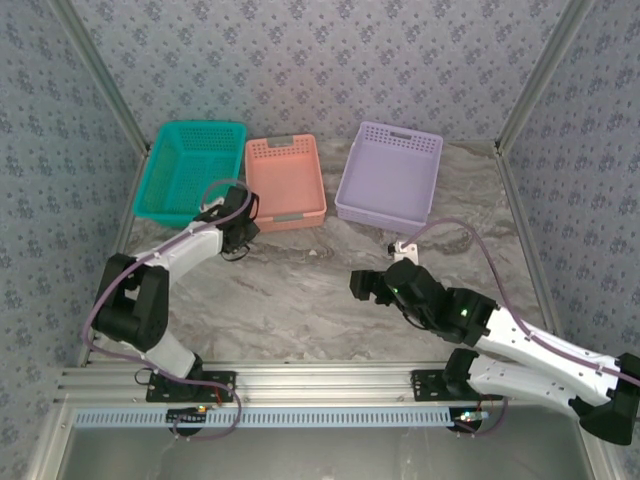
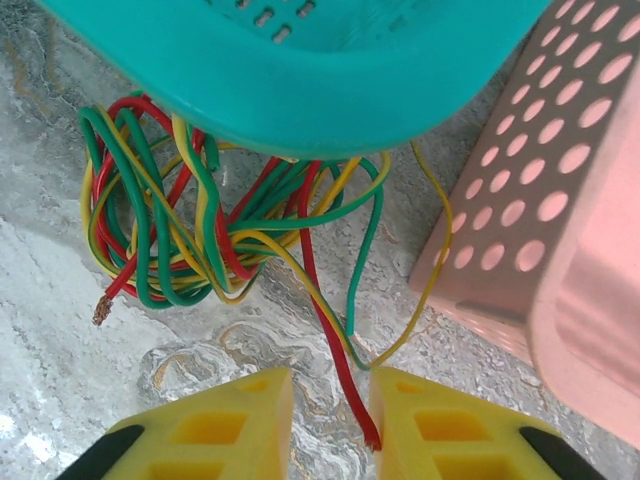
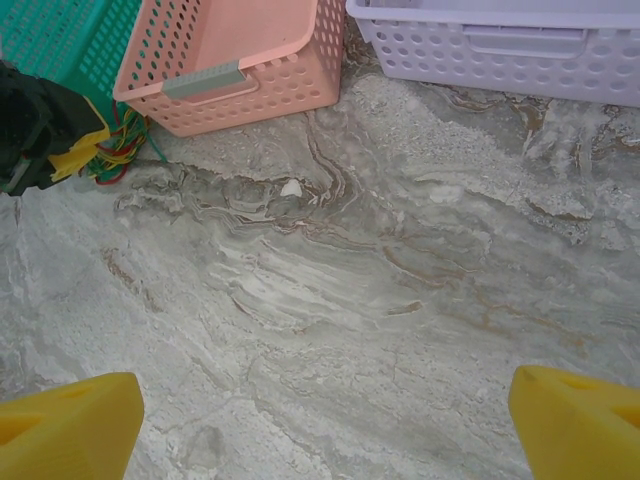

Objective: Untangle the cables

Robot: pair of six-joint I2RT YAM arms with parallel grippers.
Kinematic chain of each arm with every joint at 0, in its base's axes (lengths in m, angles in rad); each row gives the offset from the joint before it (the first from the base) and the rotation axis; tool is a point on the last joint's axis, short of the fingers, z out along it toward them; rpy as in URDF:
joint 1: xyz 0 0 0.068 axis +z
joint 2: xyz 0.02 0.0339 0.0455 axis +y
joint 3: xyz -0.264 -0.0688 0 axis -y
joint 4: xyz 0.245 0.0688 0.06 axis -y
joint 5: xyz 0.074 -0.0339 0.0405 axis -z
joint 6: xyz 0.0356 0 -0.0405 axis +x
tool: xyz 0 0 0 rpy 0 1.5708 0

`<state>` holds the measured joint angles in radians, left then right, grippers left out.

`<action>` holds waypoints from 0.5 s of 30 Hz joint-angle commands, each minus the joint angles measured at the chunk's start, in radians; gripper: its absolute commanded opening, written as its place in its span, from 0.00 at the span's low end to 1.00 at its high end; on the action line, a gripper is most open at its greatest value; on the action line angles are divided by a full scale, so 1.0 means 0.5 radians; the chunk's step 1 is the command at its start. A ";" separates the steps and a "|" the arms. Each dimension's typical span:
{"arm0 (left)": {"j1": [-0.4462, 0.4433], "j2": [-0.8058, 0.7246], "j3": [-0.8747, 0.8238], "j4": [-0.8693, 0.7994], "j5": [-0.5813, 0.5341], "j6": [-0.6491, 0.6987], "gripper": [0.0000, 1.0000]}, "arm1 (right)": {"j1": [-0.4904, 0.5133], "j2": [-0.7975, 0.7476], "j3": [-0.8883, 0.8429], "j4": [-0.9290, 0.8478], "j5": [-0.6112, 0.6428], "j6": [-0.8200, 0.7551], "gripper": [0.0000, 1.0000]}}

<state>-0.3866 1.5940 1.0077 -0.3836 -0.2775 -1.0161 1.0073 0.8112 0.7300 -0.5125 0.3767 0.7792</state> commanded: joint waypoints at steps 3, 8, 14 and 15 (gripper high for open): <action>-0.017 0.037 0.046 -0.033 -0.019 -0.026 0.14 | -0.012 -0.047 -0.025 -0.053 -0.014 0.046 0.96; -0.060 -0.073 -0.005 -0.100 -0.028 -0.077 0.00 | -0.012 -0.057 -0.023 -0.062 -0.005 0.045 0.96; -0.172 -0.486 -0.267 -0.147 -0.031 -0.227 0.00 | -0.024 -0.043 0.010 -0.059 0.001 0.038 0.96; -0.210 -0.579 -0.315 -0.148 -0.038 -0.242 0.00 | -0.026 -0.039 0.020 -0.058 -0.001 0.036 0.96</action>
<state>-0.4576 1.4113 0.8978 -0.4171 -0.2779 -1.0786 1.0008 0.7963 0.7296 -0.5198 0.3733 0.7826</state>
